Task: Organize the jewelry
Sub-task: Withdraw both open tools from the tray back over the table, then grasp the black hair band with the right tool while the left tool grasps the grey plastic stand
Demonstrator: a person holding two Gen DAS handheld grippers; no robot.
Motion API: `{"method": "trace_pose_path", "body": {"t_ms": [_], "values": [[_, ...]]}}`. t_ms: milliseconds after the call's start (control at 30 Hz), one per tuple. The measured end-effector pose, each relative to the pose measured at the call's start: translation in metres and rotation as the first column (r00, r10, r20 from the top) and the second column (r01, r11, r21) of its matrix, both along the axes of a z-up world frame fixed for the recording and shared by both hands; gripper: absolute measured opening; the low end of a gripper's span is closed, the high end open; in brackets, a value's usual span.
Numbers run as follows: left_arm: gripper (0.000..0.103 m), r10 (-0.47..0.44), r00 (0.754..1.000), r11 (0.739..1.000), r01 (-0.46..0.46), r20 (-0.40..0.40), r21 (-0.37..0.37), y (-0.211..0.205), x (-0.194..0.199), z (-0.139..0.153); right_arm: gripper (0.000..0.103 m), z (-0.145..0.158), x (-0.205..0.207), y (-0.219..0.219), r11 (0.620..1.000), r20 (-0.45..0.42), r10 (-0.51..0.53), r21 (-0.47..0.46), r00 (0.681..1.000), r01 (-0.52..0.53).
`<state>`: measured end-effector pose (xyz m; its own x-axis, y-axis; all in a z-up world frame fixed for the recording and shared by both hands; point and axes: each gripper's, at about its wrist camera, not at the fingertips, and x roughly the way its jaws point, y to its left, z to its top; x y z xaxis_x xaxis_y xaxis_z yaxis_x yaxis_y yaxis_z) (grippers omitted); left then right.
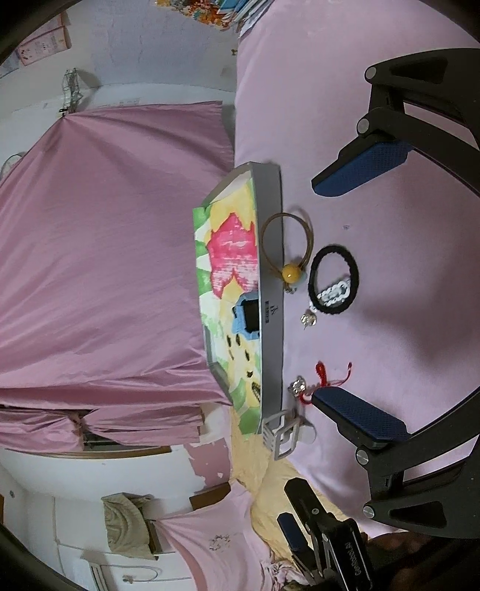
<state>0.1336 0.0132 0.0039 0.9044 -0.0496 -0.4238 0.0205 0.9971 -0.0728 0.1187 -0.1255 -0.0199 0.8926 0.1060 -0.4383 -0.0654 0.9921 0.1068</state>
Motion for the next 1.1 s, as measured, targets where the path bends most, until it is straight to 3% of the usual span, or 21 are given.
{"method": "trace_pose_path", "body": {"t_ms": [400,467,533,667,800,1100], "values": [[0.102,0.022,0.995,1.0,-0.02,-0.101,0.018,-0.001,0.034,-0.002,0.101,-0.008,0.039,-0.013,0.995,-0.18,0.031,0.101,0.983,-0.013],[0.102,0.023,0.993,1.0,-0.021,-0.119,0.023,-0.002,0.041,-0.002,0.094,-0.009,0.041,-0.009,0.994,-0.186,0.054,0.101,0.981,-0.036],[0.102,0.018,0.99,1.0,-0.016,-0.14,0.017,-0.003,0.047,-0.002,0.072,-0.01,0.045,-0.005,0.993,-0.194,0.08,0.1,0.978,-0.062],[0.102,0.0,0.985,1.0,0.0,-0.171,0.001,-0.005,0.057,-0.002,0.057,-0.013,0.05,-0.001,0.989,-0.218,0.115,0.115,0.969,-0.091],[0.102,-0.012,0.982,1.0,0.011,-0.187,-0.008,-0.006,0.064,-0.002,0.033,-0.017,0.053,0.0,0.987,-0.237,0.129,0.127,0.963,-0.101],[0.099,-0.017,0.982,1.0,0.015,-0.188,-0.017,-0.009,0.073,-0.001,0.024,-0.02,0.057,-0.001,0.989,-0.266,0.118,0.119,0.957,-0.089]]}}
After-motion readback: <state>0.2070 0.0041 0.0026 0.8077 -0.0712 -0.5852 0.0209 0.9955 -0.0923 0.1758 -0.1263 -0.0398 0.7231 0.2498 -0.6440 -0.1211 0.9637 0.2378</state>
